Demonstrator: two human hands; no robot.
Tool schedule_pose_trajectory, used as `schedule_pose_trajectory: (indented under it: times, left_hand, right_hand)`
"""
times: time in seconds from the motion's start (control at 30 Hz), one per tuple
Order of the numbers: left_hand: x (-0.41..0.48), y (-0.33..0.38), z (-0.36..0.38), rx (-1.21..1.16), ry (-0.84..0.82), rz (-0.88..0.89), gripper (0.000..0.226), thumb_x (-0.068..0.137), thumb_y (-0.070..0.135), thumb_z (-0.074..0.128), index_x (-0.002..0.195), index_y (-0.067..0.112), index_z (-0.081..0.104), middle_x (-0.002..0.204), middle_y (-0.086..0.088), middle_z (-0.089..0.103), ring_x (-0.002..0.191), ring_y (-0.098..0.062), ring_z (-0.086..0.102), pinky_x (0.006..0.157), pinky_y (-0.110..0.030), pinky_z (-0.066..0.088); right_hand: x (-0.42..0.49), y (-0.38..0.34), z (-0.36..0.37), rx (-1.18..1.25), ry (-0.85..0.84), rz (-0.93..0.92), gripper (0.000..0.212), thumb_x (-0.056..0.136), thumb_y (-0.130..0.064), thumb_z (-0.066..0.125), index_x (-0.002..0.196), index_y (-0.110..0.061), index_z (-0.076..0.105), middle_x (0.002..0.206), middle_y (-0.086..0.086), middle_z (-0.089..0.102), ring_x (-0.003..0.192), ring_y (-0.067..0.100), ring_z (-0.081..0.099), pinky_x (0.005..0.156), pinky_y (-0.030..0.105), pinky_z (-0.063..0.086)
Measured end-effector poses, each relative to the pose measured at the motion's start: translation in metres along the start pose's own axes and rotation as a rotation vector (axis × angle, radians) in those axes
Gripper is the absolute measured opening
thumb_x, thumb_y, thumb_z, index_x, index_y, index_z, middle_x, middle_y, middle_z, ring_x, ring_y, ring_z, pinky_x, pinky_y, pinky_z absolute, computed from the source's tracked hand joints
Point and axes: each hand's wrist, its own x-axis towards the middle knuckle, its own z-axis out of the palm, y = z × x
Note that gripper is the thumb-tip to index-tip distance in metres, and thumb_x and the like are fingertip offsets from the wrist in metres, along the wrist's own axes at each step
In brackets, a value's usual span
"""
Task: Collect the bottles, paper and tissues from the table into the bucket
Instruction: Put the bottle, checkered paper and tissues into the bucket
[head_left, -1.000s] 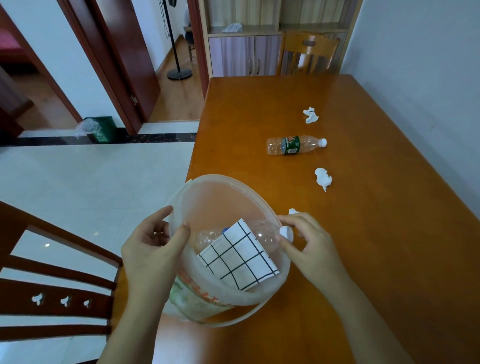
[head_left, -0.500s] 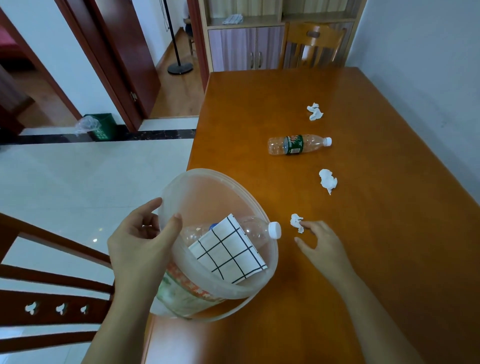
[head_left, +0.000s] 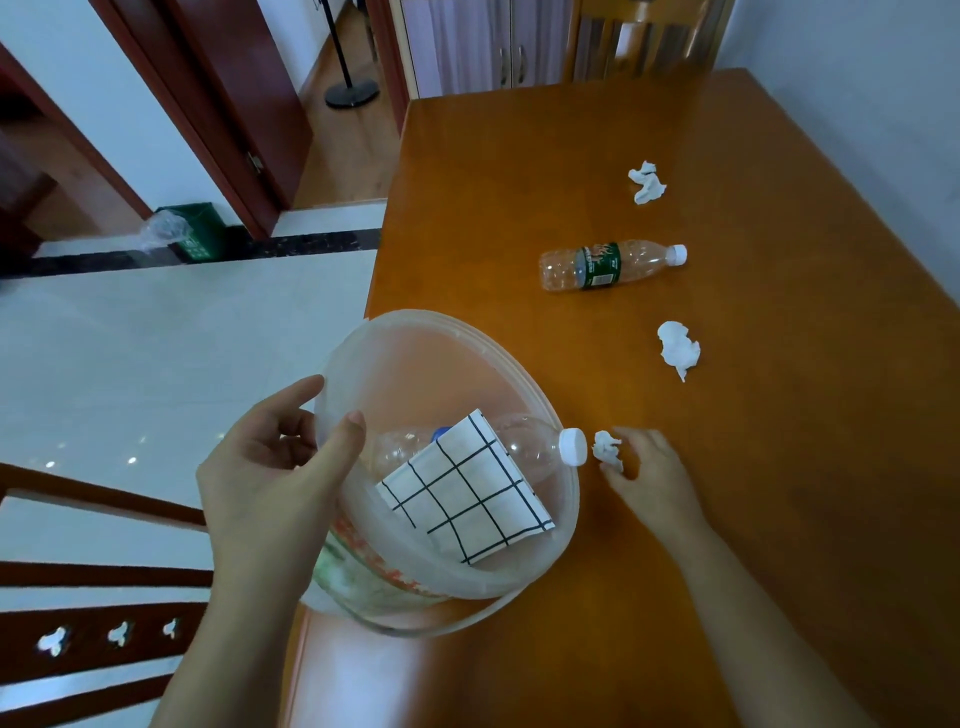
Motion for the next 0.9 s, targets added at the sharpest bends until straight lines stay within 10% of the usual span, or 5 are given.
schedule_pose_trajectory:
  times: [0.33, 0.9]
  left_hand:
    - [0.012, -0.013, -0.002, 0.008, 0.008, -0.033, 0.024, 0.074, 0.012, 0.07, 0.09, 0.031, 0.068, 0.056, 0.014, 0.054, 0.051, -0.004, 0.048, 0.052, -0.014, 0.046]
    - [-0.029, -0.001, -0.04, -0.017, 0.083, -0.107, 0.026, 0.078, 0.009, 0.067, 0.101, 0.02, 0.064, 0.077, -0.015, 0.052, 0.052, -0.003, 0.048, 0.05, -0.013, 0.045]
  right_hand:
    - [0.005, 0.007, 0.032, 0.076, 0.126, 0.036, 0.035, 0.081, -0.015, 0.064, 0.115, -0.011, 0.056, 0.112, 0.013, 0.052, 0.106, 0.028, 0.048, 0.085, 0.039, 0.047]
    - [-0.062, -0.024, 0.008, 0.3, 0.266, -0.082, 0.023, 0.082, -0.012, 0.063, 0.105, -0.011, 0.062, 0.102, 0.003, 0.053, 0.083, 0.015, 0.053, 0.066, 0.025, 0.047]
